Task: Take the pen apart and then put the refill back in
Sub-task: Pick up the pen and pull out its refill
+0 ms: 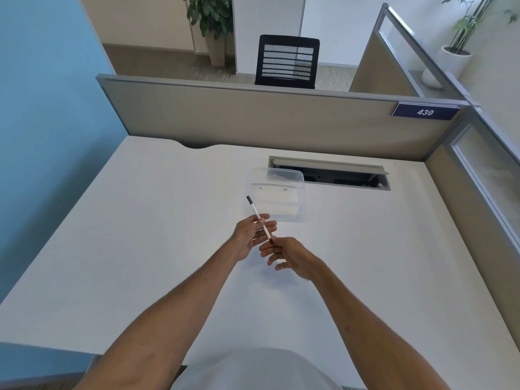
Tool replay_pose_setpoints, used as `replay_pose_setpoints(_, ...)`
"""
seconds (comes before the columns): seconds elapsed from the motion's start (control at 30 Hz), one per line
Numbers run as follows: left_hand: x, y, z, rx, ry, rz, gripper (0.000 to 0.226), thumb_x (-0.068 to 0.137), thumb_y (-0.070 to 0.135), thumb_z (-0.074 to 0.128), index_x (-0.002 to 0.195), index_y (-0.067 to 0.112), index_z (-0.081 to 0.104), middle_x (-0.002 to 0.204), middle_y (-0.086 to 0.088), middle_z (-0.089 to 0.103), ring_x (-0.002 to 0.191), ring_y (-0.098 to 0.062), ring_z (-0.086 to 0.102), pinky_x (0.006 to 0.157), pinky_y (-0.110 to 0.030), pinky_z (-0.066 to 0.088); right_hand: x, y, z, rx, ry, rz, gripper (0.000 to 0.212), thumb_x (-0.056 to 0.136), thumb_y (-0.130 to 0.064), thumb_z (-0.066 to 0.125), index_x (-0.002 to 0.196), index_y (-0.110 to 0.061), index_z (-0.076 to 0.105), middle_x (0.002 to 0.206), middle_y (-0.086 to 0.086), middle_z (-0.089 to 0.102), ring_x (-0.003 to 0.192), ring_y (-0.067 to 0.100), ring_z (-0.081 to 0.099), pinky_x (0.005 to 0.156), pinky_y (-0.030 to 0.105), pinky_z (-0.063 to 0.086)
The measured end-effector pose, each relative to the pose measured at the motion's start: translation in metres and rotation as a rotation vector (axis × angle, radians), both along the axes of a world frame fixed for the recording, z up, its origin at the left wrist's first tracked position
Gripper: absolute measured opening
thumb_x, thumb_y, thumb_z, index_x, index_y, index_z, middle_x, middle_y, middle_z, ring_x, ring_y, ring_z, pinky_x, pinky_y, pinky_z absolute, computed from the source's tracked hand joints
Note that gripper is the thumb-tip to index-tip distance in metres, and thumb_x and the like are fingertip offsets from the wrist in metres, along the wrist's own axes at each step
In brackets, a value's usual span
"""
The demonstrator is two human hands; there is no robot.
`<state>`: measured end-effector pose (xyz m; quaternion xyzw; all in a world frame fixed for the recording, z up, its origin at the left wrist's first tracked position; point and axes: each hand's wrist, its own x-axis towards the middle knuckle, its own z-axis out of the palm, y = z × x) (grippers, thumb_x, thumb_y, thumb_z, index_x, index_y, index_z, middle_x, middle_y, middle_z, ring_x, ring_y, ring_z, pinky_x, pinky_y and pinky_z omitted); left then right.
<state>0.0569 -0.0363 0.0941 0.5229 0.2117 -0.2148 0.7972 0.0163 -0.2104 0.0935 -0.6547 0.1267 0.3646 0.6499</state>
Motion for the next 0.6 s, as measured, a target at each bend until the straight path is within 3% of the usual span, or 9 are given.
replay_pose_setpoints(0.13, 0.0006, -0.0031, 0.0007, 0.014, 0.012, 0.093, 0.025, 0.110, 0.010, 0.059, 0.133, 0.003, 0.066, 0.116, -0.015, 0.083, 0.098, -0.025, 0.084, 0.076, -0.031, 0.068, -0.0008, 0.0018, -0.0028, -0.029, -0.093, -0.059, 0.041, 0.113, -0.044, 0.054, 0.104, -0.012, 0.079, 0.092, 0.005, 0.076, 0.079, 0.019, 0.072, 0.068, 0.031, 0.053)
replay_pose_setpoints(0.27, -0.0025, -0.0032, -0.0024, 0.008, 0.024, 0.100, 0.027, 0.110, 0.013, 0.060, 0.135, 0.004, 0.065, 0.119, -0.016, 0.083, 0.106, -0.028, 0.082, 0.077, -0.032, 0.068, -0.0024, -0.0014, -0.0029, -0.064, -0.154, -0.056, 0.032, 0.106, -0.042, 0.068, 0.104, -0.012, 0.080, 0.093, 0.005, 0.077, 0.080, 0.019, 0.071, 0.070, 0.031, 0.051)
replay_pose_setpoints(0.47, -0.0021, -0.0018, 0.0005, 0.029, 0.004, 0.007, 0.027, 0.113, 0.011, 0.052, 0.134, 0.006, 0.068, 0.118, -0.013, 0.083, 0.107, -0.028, 0.082, 0.083, -0.034, 0.067, 0.0021, 0.0009, 0.0012, -0.011, -0.014, -0.058, 0.044, 0.114, -0.038, 0.045, 0.110, -0.010, 0.079, 0.099, 0.005, 0.080, 0.078, 0.018, 0.071, 0.073, 0.033, 0.054)
replay_pose_setpoints(0.6, -0.0029, -0.0035, 0.0026, 0.027, -0.006, -0.030, 0.028, 0.115, 0.011, 0.046, 0.134, 0.007, 0.067, 0.124, -0.017, 0.081, 0.107, -0.028, 0.081, 0.080, -0.032, 0.067, 0.0017, 0.0043, 0.0016, -0.010, -0.009, -0.020, 0.041, 0.112, -0.030, 0.044, 0.111, -0.009, 0.079, 0.100, 0.006, 0.081, 0.080, 0.020, 0.072, 0.075, 0.035, 0.055)
